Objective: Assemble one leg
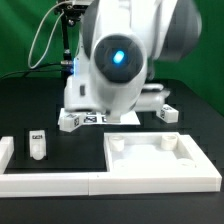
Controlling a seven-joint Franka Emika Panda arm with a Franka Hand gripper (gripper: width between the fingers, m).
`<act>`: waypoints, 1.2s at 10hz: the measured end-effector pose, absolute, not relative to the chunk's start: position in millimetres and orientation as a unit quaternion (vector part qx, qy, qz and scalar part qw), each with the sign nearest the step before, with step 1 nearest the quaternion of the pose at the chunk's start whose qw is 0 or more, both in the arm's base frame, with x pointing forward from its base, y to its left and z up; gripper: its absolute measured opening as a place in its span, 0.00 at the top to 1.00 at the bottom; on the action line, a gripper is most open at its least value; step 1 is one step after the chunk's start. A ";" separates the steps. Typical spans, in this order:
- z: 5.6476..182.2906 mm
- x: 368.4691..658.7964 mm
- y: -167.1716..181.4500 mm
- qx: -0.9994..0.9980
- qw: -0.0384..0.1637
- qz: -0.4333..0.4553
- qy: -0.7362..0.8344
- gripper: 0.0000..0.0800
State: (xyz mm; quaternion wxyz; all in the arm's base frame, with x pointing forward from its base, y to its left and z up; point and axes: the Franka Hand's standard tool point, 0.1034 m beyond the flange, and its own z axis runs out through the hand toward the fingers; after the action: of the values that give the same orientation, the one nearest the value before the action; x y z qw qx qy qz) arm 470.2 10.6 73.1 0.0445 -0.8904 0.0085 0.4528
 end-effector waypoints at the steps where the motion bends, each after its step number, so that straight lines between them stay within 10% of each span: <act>1: 92.7 484.1 17.9 -0.895 0.047 0.443 0.000 0.65; 6: 88.9 508.8 19.2 -0.938 0.042 0.345 -0.001 0.64; 9: 162.0 569.7 67.0 -0.973 0.040 0.226 -0.014 0.64; 12: 166.9 576.3 57.6 -0.986 0.045 0.159 -0.021 0.64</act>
Offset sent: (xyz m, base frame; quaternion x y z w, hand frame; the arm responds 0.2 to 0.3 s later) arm 0.0000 0.0000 0.0000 0.0000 0.0000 0.0000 1.0000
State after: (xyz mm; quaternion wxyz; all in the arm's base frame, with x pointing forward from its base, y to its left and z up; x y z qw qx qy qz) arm 576.3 57.6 166.9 0.0454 -0.9860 -0.0209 0.1588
